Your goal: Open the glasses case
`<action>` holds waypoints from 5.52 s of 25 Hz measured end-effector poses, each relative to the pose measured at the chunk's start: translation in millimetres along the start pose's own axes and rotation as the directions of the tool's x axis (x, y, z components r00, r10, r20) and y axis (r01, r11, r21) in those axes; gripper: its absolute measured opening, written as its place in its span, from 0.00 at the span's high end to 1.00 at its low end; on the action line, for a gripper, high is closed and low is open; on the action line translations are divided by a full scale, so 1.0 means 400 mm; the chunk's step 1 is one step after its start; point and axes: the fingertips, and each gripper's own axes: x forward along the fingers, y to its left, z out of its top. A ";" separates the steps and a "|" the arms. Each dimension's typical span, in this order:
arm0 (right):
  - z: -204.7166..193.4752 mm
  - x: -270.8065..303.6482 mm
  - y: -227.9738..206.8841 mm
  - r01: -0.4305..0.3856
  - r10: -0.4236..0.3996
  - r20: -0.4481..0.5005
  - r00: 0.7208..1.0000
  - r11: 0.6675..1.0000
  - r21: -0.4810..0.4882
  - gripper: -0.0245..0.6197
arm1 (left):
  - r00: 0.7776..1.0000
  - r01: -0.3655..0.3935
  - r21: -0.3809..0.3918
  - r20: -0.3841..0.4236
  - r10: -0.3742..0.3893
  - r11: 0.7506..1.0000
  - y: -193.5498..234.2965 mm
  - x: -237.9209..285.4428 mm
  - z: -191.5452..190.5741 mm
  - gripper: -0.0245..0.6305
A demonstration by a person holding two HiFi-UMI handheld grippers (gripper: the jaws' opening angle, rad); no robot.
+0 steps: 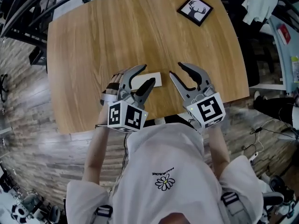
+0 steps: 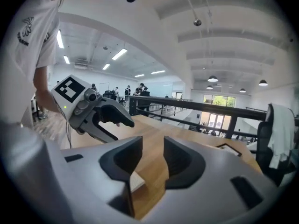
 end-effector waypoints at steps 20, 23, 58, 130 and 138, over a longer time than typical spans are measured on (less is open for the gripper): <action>-0.507 0.098 0.191 -0.410 0.327 -0.475 0.817 0.909 -0.079 0.71 | 0.839 0.444 0.287 -0.467 -0.281 0.849 -0.272 0.186 -0.301 0.59; -0.527 0.100 0.190 -0.411 0.331 -0.486 0.809 0.909 -0.065 0.71 | 0.847 0.429 0.325 -0.469 -0.250 0.843 -0.279 0.198 -0.303 0.59; -0.548 0.140 0.181 -0.397 0.279 -0.489 0.826 0.905 -0.155 0.80 | 0.728 0.594 0.051 -0.458 -0.509 0.803 -0.256 0.201 -0.286 0.63; 0.207 -0.052 -0.269 0.182 -0.337 0.312 0.889 0.882 0.434 0.95 | 0.857 -0.317 -0.612 0.143 0.496 0.725 0.383 -0.093 0.146 0.94; 0.244 -0.076 -0.225 0.285 -0.381 0.319 0.868 0.907 0.310 0.95 | 0.672 -0.463 -0.738 0.068 0.737 0.491 0.343 -0.190 0.086 0.94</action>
